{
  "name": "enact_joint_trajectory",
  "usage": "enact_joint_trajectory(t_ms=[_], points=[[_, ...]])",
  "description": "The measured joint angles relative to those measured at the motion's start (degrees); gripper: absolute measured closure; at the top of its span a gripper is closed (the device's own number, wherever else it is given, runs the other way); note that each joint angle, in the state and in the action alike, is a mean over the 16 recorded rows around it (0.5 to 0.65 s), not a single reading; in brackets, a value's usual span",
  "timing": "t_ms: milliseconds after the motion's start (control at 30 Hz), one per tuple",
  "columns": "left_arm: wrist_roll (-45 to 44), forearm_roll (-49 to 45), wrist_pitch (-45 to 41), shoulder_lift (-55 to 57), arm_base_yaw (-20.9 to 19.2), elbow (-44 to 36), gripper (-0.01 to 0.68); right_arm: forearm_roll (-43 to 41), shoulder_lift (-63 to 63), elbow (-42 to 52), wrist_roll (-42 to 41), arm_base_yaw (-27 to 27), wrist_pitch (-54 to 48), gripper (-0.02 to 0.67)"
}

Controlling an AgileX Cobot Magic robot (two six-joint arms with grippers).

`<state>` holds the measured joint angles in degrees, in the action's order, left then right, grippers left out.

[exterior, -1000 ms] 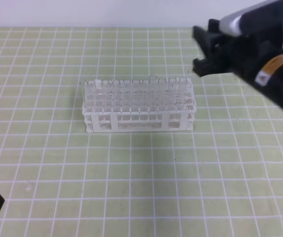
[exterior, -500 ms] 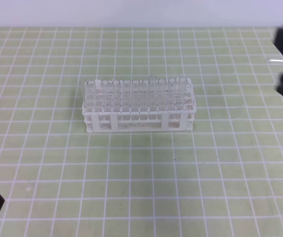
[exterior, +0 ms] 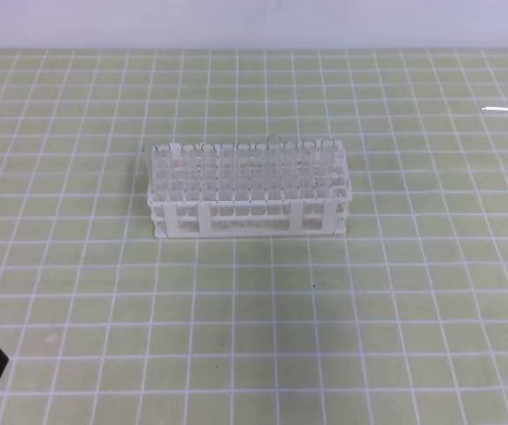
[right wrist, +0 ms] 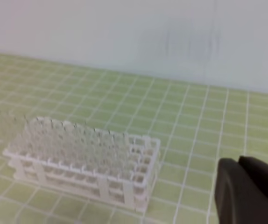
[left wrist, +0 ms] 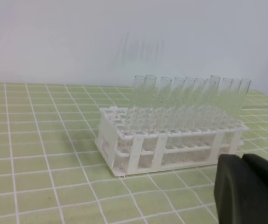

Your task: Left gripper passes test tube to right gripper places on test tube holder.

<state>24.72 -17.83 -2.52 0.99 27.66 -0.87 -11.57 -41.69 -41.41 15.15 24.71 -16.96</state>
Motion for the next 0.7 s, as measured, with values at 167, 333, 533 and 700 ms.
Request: enact_joint_trajectory(t_ms=[167, 333, 533, 700], points=[[0.0, 0.0, 0.0, 0.0, 0.0, 0.0, 0.675, 0.4, 7.9, 6.1, -1.0, -3.5, 0.1, 0.664], [0.0, 0.0, -0.1, 0.0, 0.0, 0.1, 0.675, 1.5, 19.3, 15.7, -1.9, -9.6, 2.3, 0.665], [0.0, 0.0, 0.0, 0.0, 0.0, -0.1, 0.675, 3.2, 33.1, 27.6, -2.5, -17.5, 5.3, 0.665], [0.0, 0.0, 0.0, 0.0, 0.0, 0.1, 0.675, 4.2, 39.7, 34.1, -2.5, -21.3, 6.0, 0.665]])
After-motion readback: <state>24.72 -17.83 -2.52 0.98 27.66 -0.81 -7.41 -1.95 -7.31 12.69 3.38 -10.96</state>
